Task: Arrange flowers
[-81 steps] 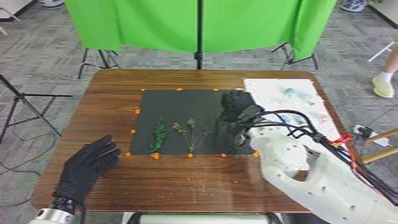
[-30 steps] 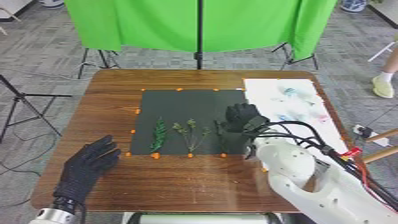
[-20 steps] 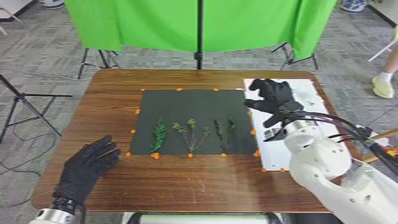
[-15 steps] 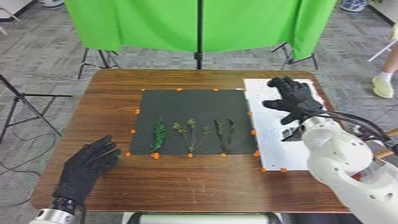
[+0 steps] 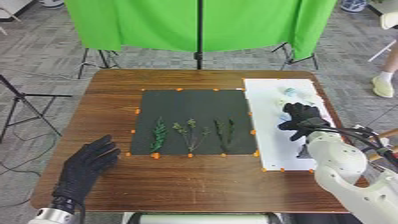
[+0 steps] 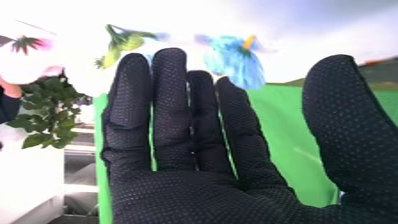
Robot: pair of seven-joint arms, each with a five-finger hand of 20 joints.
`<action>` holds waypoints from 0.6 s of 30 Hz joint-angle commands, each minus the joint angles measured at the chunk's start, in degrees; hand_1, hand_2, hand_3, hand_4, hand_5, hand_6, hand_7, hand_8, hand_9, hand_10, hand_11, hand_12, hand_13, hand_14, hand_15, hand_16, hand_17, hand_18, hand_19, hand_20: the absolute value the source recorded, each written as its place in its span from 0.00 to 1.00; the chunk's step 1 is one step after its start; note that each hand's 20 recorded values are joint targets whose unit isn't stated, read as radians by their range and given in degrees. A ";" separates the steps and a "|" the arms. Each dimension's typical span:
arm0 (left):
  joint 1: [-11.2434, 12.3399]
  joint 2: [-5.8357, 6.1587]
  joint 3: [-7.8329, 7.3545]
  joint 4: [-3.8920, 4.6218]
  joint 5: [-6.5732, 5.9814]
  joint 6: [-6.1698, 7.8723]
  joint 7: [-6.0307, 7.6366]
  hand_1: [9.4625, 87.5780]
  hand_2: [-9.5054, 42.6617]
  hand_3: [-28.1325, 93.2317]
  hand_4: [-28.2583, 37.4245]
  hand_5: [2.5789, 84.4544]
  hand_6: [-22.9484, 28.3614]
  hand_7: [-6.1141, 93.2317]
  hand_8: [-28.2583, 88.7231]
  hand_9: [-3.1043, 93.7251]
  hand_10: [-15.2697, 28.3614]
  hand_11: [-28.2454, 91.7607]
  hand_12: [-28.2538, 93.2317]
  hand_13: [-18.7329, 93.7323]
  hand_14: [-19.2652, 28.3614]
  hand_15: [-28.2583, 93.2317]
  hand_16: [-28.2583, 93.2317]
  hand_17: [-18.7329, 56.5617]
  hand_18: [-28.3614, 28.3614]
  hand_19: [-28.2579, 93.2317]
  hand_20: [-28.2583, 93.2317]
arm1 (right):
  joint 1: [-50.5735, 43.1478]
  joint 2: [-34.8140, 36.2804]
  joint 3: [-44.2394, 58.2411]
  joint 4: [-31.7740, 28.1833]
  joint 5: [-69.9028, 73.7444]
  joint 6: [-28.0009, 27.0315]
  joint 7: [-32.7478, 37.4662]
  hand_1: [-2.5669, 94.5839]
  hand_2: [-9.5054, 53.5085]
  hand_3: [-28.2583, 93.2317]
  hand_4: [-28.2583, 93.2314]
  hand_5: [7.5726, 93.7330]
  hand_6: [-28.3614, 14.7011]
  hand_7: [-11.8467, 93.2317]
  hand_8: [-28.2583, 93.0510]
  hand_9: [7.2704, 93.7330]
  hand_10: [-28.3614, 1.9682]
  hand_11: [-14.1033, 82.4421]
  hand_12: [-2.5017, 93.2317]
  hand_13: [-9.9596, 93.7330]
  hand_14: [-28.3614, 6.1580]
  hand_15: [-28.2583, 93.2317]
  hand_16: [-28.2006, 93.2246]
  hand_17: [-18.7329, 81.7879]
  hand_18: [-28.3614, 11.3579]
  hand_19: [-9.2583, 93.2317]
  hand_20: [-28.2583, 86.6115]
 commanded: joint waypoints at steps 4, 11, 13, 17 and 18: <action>0.41 0.58 -0.62 0.28 -0.09 -0.61 -1.10 0.19 0.21 0.81 0.03 0.44 0.54 0.26 0.17 0.38 0.65 0.44 0.37 0.40 0.73 0.54 0.22 0.14 0.87 0.65 0.30 | 3.38 1.10 -5.50 4.57 -5.34 11.55 -2.86 0.46 0.04 0.89 0.00 0.46 0.65 0.50 0.11 0.63 0.67 0.52 0.39 0.72 0.65 0.77 0.41 0.51 0.30 0.91 0.58; 0.26 3.00 -2.48 -0.03 -0.37 -0.05 -0.65 0.19 0.21 0.81 0.03 0.44 0.54 0.26 0.17 0.38 0.65 0.44 0.37 0.40 0.74 0.54 0.22 0.14 0.87 0.65 0.30 | 2.91 0.77 -5.53 3.36 -6.42 15.82 -5.87 0.57 0.03 0.87 0.00 0.72 0.69 0.56 0.18 0.91 0.78 0.45 0.47 0.85 0.70 0.77 0.46 0.59 0.28 0.97 0.60; 0.25 3.93 -3.34 -0.27 -0.49 0.31 -0.27 0.19 0.21 0.81 0.03 0.44 0.54 0.26 0.17 0.38 0.65 0.44 0.37 0.40 0.74 0.54 0.22 0.14 0.87 0.65 0.30 | 4.04 0.45 -6.58 2.79 -7.07 17.35 -6.19 0.57 0.02 0.88 0.00 0.73 0.69 0.56 0.18 0.92 0.78 0.45 0.47 0.85 0.70 0.77 0.46 0.59 0.28 0.98 0.61; -0.44 5.95 -5.41 -0.68 -1.71 0.82 -0.27 0.19 0.21 0.81 0.03 0.44 0.54 0.25 0.17 0.38 0.65 0.44 0.37 0.40 0.74 0.54 0.22 0.14 0.87 0.65 0.30 | 7.81 -0.96 -9.83 1.25 -8.09 20.97 -6.68 0.57 0.01 0.89 0.00 0.74 0.68 0.55 0.18 0.93 0.79 0.43 0.48 0.86 0.70 0.76 0.46 0.60 0.28 0.98 0.61; -0.58 6.60 -5.92 -0.82 -1.99 1.00 -0.16 0.19 0.21 0.81 0.03 0.44 0.54 0.25 0.17 0.38 0.65 0.44 0.37 0.40 0.74 0.54 0.22 0.14 0.87 0.65 0.30 | 9.09 -1.58 -10.74 0.96 -8.41 21.24 -7.19 0.57 0.00 0.90 0.00 0.75 0.68 0.54 0.18 0.93 0.79 0.43 0.48 0.86 0.70 0.76 0.46 0.60 0.28 0.98 0.61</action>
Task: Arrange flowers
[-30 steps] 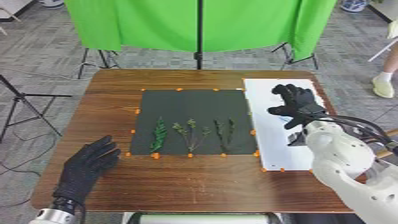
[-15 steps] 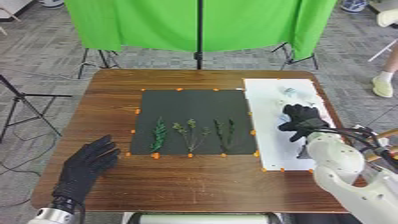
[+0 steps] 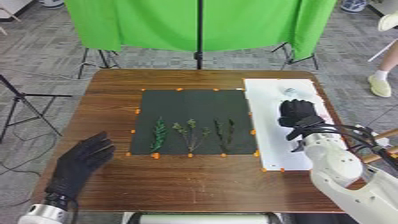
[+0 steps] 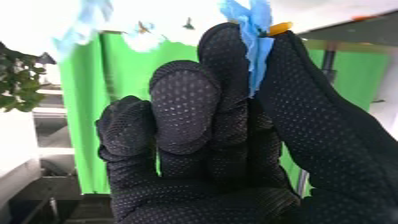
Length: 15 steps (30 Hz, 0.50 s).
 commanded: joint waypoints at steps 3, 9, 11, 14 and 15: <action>-0.46 5.51 -5.43 -1.07 -1.43 1.12 0.05 0.19 0.21 0.81 0.03 0.44 0.54 0.25 0.17 0.38 0.65 0.44 0.37 0.40 0.73 0.54 0.22 0.14 0.87 0.65 0.30 | 10.80 -4.83 -7.79 -3.53 -1.41 5.31 -3.43 0.56 0.00 0.91 0.00 0.75 0.69 0.54 0.19 0.94 0.79 0.42 0.48 0.86 0.70 0.76 0.47 0.60 0.28 0.98 0.61; 0.19 6.05 -7.26 -1.61 -1.26 1.40 0.47 0.19 0.21 0.81 0.03 0.44 0.54 0.25 0.17 0.38 0.65 0.44 0.37 0.40 0.73 0.53 0.22 0.14 0.87 0.65 0.29 | 22.10 -12.26 -17.45 -1.28 0.15 5.57 -8.17 0.55 0.00 0.92 0.00 0.76 0.69 0.53 0.18 0.95 0.79 0.41 0.48 0.86 0.70 0.77 0.47 0.60 0.28 0.98 0.61; 0.12 6.16 -7.30 -1.45 -1.16 1.16 0.29 0.19 0.21 0.81 0.03 0.44 0.54 0.25 0.17 0.38 0.65 0.44 0.37 0.40 0.73 0.53 0.22 0.14 0.87 0.65 0.29 | 24.48 -15.58 -19.64 -0.02 0.50 4.83 -9.95 0.55 0.00 0.92 0.00 0.77 0.69 0.52 0.18 0.96 0.79 0.40 0.48 0.86 0.70 0.77 0.47 0.60 0.27 0.98 0.61; 0.26 6.09 -6.92 -1.31 -1.30 1.58 0.96 0.19 0.21 0.81 0.03 0.44 0.54 0.25 0.17 0.38 0.65 0.44 0.37 0.40 0.74 0.53 0.22 0.14 0.87 0.65 0.29 | 26.63 -20.75 -21.82 2.25 0.61 3.82 -12.81 0.55 0.00 0.91 0.00 0.78 0.70 0.51 0.18 0.97 0.79 0.39 0.47 0.86 0.69 0.77 0.48 0.60 0.27 0.98 0.61; 0.10 6.15 -6.72 -1.20 -1.30 1.48 1.10 0.19 0.21 0.81 0.03 0.44 0.54 0.25 0.17 0.38 0.65 0.44 0.37 0.40 0.74 0.53 0.22 0.14 0.87 0.65 0.29 | 27.36 -21.98 -22.95 2.78 0.84 3.66 -13.03 0.55 0.00 0.91 0.00 0.78 0.71 0.51 0.18 0.97 0.79 0.39 0.47 0.86 0.69 0.77 0.48 0.60 0.27 0.98 0.62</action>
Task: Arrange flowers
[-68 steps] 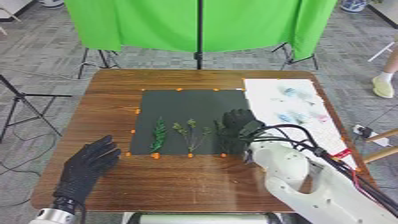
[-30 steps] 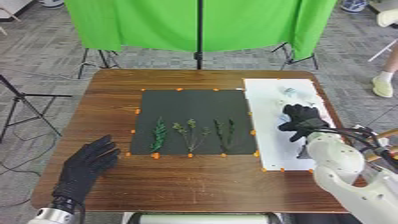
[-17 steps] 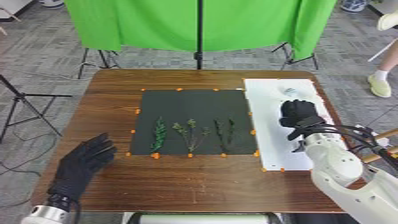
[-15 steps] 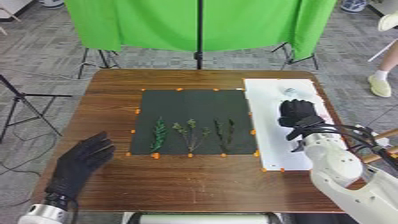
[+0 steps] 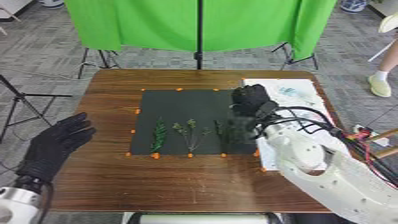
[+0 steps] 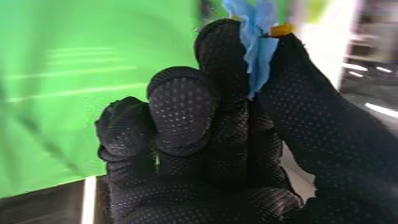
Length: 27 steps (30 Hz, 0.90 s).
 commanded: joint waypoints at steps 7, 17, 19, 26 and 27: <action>-0.80 0.29 1.82 1.11 -0.09 1.39 1.09 0.19 0.21 0.81 0.03 0.44 0.54 0.25 0.17 0.38 0.65 0.44 0.37 0.40 0.74 0.53 0.22 0.14 0.87 0.65 0.29 | 11.10 -20.98 -10.21 6.05 -1.63 -4.21 -8.51 0.55 0.00 0.91 0.00 0.78 0.71 0.50 0.19 0.97 0.79 0.38 0.48 0.85 0.69 0.78 0.48 0.59 0.28 0.98 0.62; -4.14 2.33 4.38 2.33 0.44 1.85 1.94 0.19 0.21 0.81 0.03 0.42 0.54 0.25 0.17 0.35 0.63 0.43 0.37 0.38 0.73 0.53 0.23 0.14 0.87 0.64 0.29 | 15.41 -27.84 -19.86 13.99 -3.61 -6.16 -7.07 0.55 0.00 0.90 0.00 0.78 0.73 0.49 0.19 0.97 0.80 0.37 0.48 0.85 0.69 0.79 0.48 0.59 0.27 0.99 0.62; -5.11 2.84 4.87 2.64 0.35 1.52 1.47 0.19 0.21 0.81 0.03 0.42 0.54 0.25 0.17 0.35 0.63 0.43 0.37 0.38 0.72 0.52 0.23 0.13 0.87 0.64 0.29 | 15.55 -28.33 -21.17 14.22 -4.56 -5.89 -5.29 0.55 0.00 0.90 0.00 0.78 0.72 0.49 0.19 0.96 0.80 0.37 0.48 0.84 0.70 0.79 0.48 0.59 0.28 0.99 0.62; -8.00 3.62 6.56 3.87 0.35 -0.34 -0.56 0.19 0.21 0.80 0.03 0.41 0.54 0.25 0.17 0.34 0.63 0.43 0.38 0.37 0.72 0.52 0.23 0.13 0.86 0.64 0.29 | 16.40 -30.08 -24.38 16.05 -3.85 -4.90 -1.80 0.55 0.00 0.89 0.00 0.77 0.73 0.50 0.19 0.96 0.81 0.36 0.48 0.84 0.70 0.80 0.48 0.59 0.28 0.99 0.63; -8.33 3.80 6.77 4.02 0.32 -0.50 -0.83 0.19 0.21 0.80 0.03 0.41 0.54 0.25 0.17 0.34 0.63 0.43 0.38 0.37 0.72 0.52 0.23 0.13 0.86 0.64 0.29 | 16.64 -30.42 -24.93 16.49 -3.71 -4.60 -1.10 0.55 0.00 0.89 0.00 0.76 0.73 0.50 0.19 0.96 0.81 0.36 0.48 0.84 0.70 0.80 0.48 0.59 0.28 0.99 0.63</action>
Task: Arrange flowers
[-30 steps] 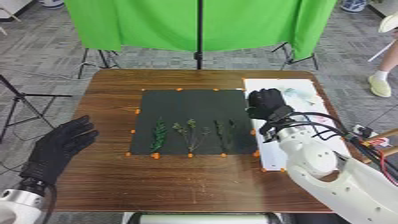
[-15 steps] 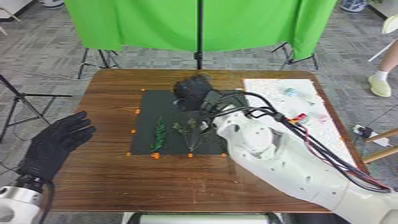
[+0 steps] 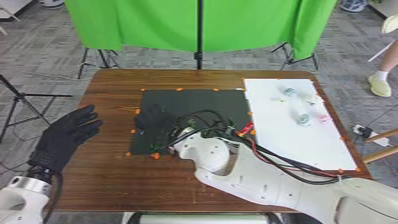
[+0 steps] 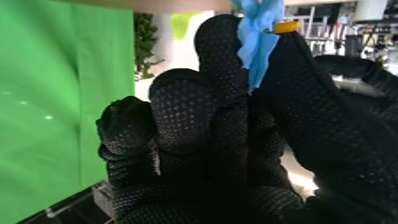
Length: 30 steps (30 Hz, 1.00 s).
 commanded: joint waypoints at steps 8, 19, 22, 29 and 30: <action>-3.81 1.27 2.35 1.76 0.21 -3.04 -3.69 0.19 0.21 0.80 0.04 0.41 0.54 0.24 0.17 0.34 0.63 0.43 0.38 0.37 0.72 0.52 0.23 0.13 0.87 0.64 0.30 | 1.22 -3.82 -2.39 3.01 -0.31 3.07 6.28 0.54 0.02 0.87 0.00 0.73 0.74 0.53 0.19 0.93 0.80 0.40 0.47 0.82 0.70 0.81 0.48 0.58 0.28 0.99 0.63; -5.06 1.26 3.02 2.30 0.20 -3.62 -4.35 0.19 0.21 0.80 0.04 0.41 0.54 0.25 0.17 0.35 0.64 0.43 0.38 0.38 0.73 0.52 0.23 0.13 0.87 0.64 0.30 | 1.22 -3.71 -1.65 2.59 1.71 -0.17 8.89 0.42 0.17 0.83 0.00 0.59 0.67 0.51 0.19 0.73 0.64 0.59 0.32 0.75 0.67 0.84 0.47 0.54 0.29 0.96 0.65; -5.23 1.27 3.10 2.38 0.21 -3.76 -4.47 0.19 0.21 0.80 0.04 0.41 0.54 0.25 0.17 0.35 0.64 0.43 0.38 0.38 0.73 0.52 0.23 0.13 0.87 0.64 0.30 | 1.21 -3.74 -1.41 2.57 0.66 -1.03 9.33 0.36 0.16 0.88 0.00 0.54 0.67 0.46 0.10 0.66 0.61 0.60 0.31 0.73 0.66 0.84 0.47 0.53 0.28 0.95 0.66; -3.55 0.40 2.18 1.70 0.30 -3.17 -3.61 0.19 0.21 0.80 0.03 0.41 0.54 0.25 0.17 0.35 0.64 0.43 0.38 0.38 0.73 0.52 0.23 0.13 0.87 0.64 0.30 | 0.76 -2.73 0.60 0.65 -0.46 -3.96 8.70 0.35 0.14 0.89 0.00 0.52 0.67 0.47 0.08 0.63 0.61 0.61 0.30 0.71 0.64 0.86 0.47 0.52 0.29 0.95 0.66; -3.12 0.24 1.92 1.57 0.33 -3.09 -3.32 0.19 0.21 0.80 0.03 0.41 0.54 0.25 0.17 0.35 0.64 0.43 0.38 0.38 0.73 0.52 0.23 0.13 0.87 0.64 0.30 | 0.62 -2.40 1.39 -0.07 -0.03 -4.19 8.64 0.35 0.14 0.89 0.00 0.52 0.67 0.47 0.08 0.63 0.61 0.61 0.30 0.71 0.63 0.86 0.47 0.51 0.29 0.95 0.66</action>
